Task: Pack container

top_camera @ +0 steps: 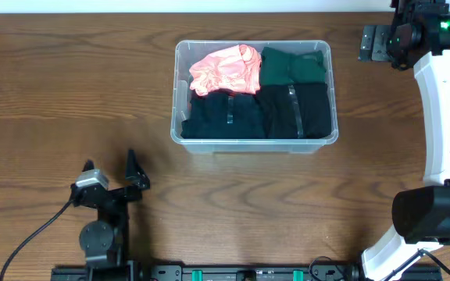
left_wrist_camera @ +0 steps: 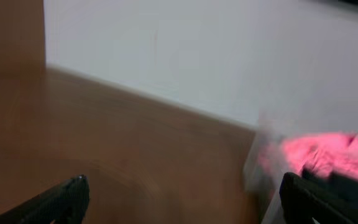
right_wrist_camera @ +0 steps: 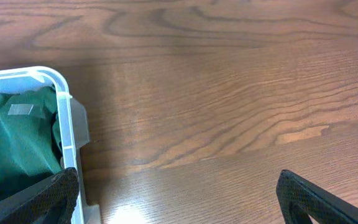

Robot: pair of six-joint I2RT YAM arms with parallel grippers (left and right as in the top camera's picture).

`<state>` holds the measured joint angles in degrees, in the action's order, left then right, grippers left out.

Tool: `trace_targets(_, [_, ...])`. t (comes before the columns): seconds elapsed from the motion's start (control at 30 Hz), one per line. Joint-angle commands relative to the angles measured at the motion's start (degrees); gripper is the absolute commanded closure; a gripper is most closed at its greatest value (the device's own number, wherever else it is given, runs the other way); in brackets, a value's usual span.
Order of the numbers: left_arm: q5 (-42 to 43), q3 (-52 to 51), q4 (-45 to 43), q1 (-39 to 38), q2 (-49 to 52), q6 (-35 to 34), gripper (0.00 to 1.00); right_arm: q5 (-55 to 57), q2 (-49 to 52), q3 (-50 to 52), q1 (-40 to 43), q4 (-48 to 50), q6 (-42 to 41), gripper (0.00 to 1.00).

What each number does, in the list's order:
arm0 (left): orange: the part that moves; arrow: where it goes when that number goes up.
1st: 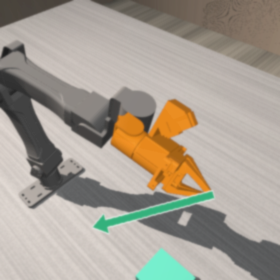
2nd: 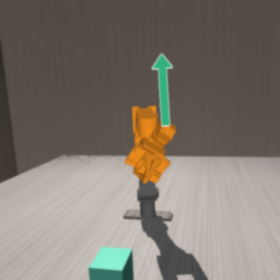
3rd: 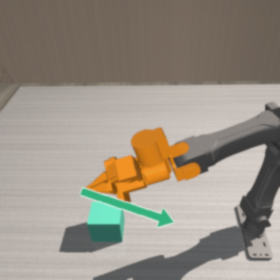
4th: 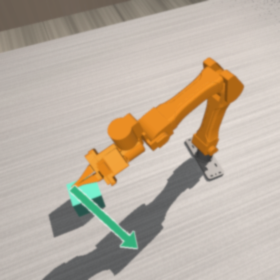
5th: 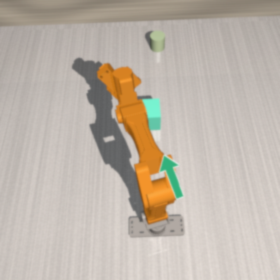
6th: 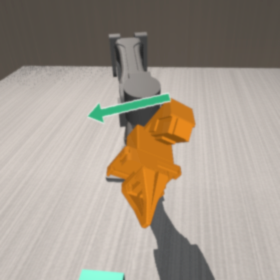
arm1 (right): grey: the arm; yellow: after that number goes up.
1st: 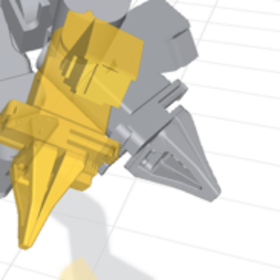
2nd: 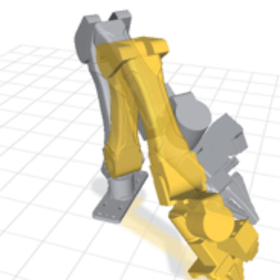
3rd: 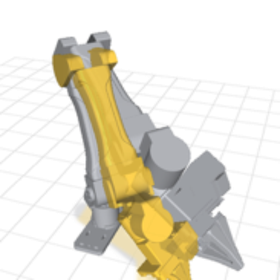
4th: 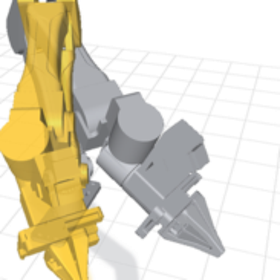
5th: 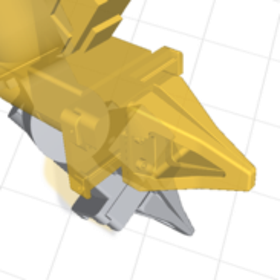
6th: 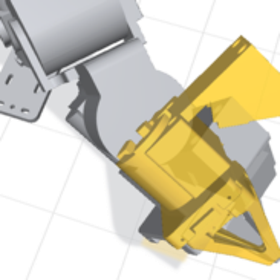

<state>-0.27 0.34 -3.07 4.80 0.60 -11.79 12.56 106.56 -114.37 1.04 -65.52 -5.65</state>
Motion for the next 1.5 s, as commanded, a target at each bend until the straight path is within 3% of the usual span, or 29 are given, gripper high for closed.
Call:
trace_targets(0.0, [-0.7,-0.1,5.0,-0.2,-0.5,0.5,0.02,0.7,0.3,-0.3,-0.3,0.0,0.2,0.01])
trace_targets(1.07, [-0.2,-0.1,7.1,-0.2,-0.4,0.5,0.02,0.7,0.2,-0.3,-0.3,0.0,0.1,0.01])
trace_targets(1.47, [-0.2,-0.1,7.1,-0.2,-0.4,0.5,0.02,1.2,-17.1,0.8,-0.3,-0.3,0.2,0.01])
